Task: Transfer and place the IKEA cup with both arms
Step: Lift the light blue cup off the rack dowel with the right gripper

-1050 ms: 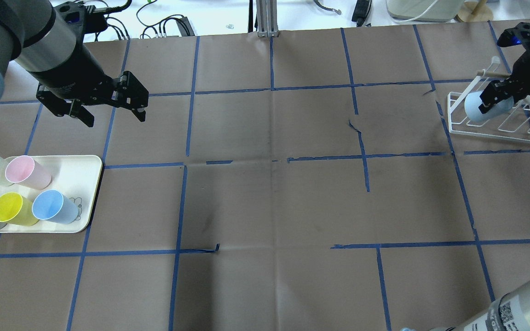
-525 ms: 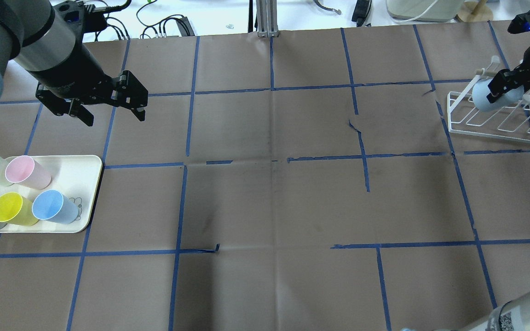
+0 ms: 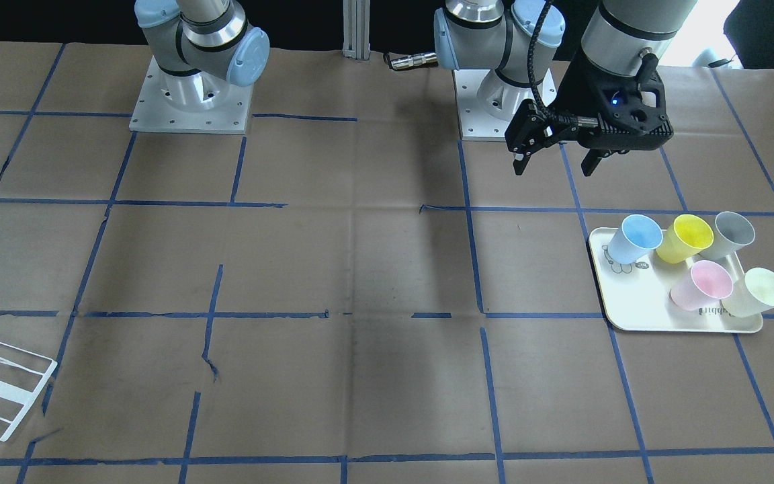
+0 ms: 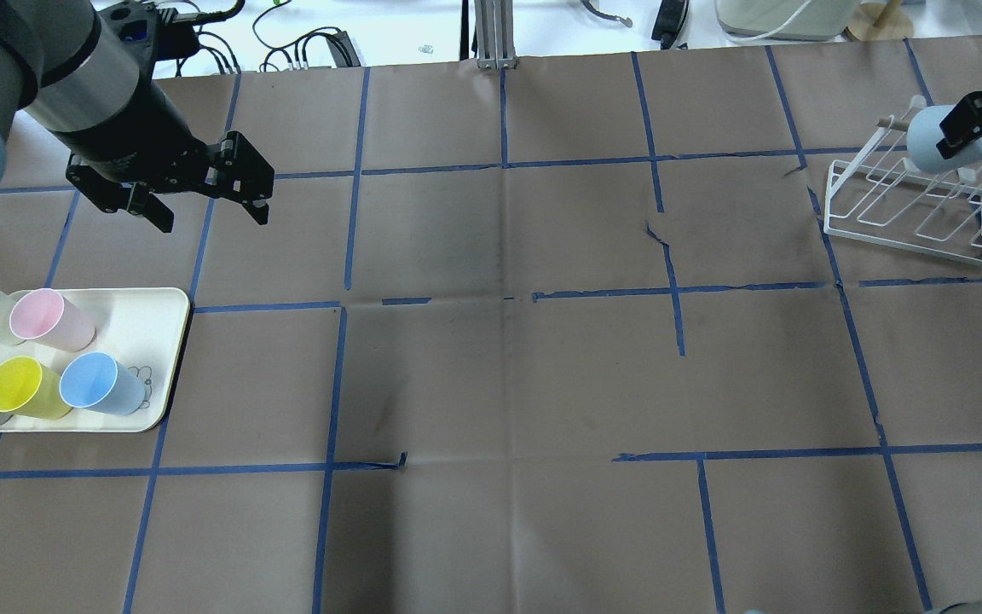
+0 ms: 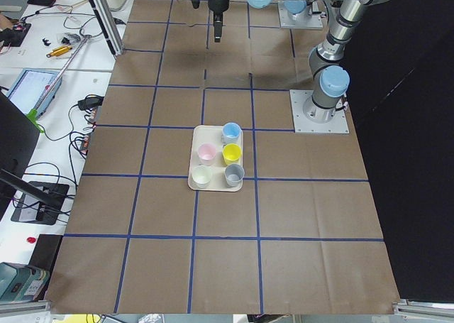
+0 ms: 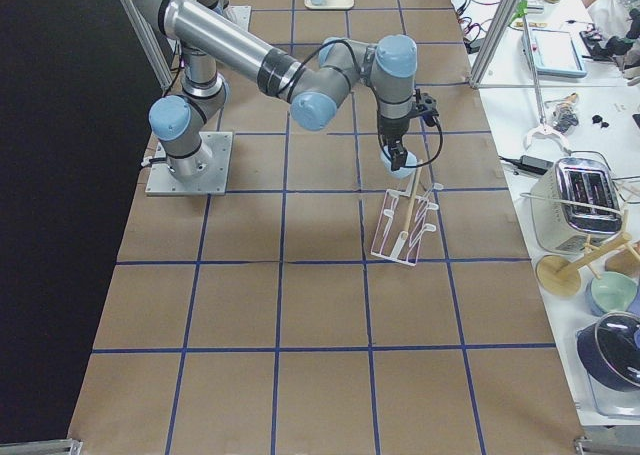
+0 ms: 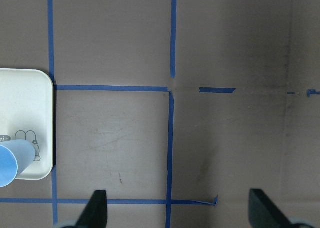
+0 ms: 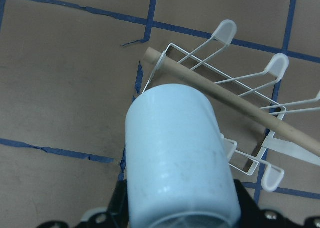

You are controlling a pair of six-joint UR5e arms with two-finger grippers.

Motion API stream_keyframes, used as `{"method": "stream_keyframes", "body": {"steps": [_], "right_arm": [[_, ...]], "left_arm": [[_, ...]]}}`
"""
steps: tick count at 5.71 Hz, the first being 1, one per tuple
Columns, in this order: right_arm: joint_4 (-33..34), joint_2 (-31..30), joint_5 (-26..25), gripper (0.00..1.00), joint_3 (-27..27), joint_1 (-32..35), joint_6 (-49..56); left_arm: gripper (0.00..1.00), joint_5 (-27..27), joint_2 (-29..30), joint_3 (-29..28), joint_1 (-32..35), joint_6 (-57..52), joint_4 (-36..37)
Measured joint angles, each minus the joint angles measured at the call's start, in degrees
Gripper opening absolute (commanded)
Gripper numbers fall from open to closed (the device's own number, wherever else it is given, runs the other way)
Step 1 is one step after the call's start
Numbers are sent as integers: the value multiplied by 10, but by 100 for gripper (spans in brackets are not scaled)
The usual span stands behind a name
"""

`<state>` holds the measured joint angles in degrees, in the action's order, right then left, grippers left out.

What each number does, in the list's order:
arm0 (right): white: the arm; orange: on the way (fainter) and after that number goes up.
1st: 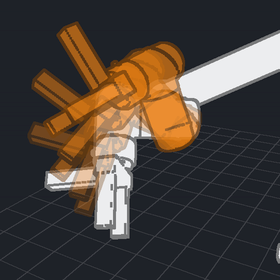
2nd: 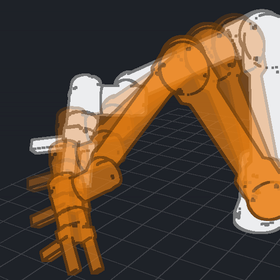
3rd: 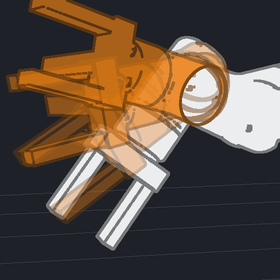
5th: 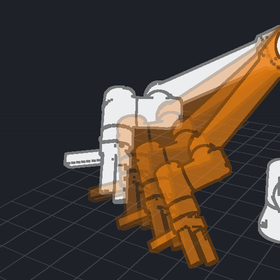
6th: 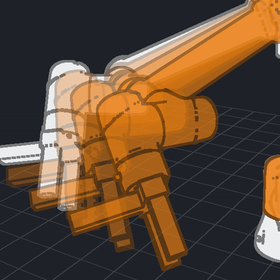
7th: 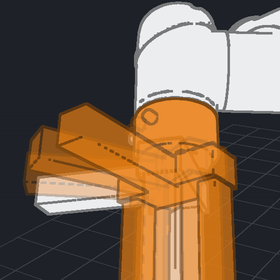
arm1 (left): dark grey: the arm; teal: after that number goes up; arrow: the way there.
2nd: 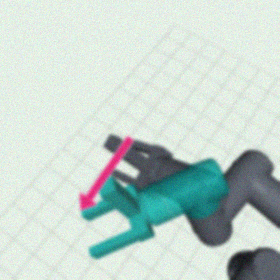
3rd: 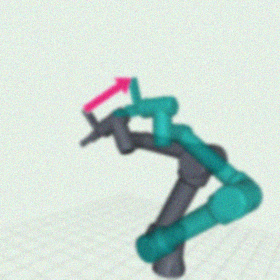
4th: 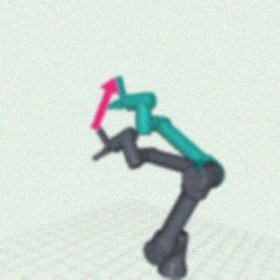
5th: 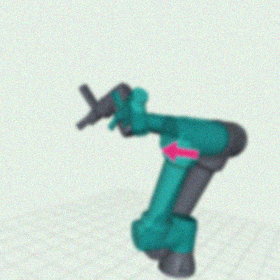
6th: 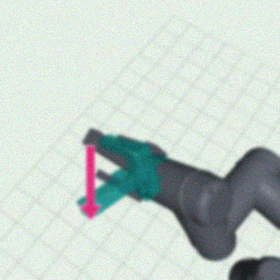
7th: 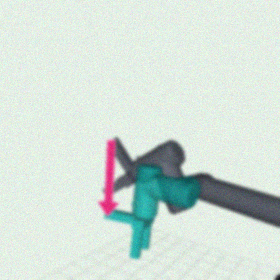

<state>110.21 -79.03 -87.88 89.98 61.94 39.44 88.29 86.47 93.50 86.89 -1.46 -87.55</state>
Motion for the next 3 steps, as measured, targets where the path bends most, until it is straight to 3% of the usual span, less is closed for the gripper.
{"method": "stream_keyframes", "body": {"steps": [2,3], "right_arm": [[-66,-52,35,47,0,16,-13],[-123,-77,78,46,0,22,-28]], "left_arm": [[98,0,0,0,-2,-9,0],[98,1,1,0,-2,-20,0]]}}
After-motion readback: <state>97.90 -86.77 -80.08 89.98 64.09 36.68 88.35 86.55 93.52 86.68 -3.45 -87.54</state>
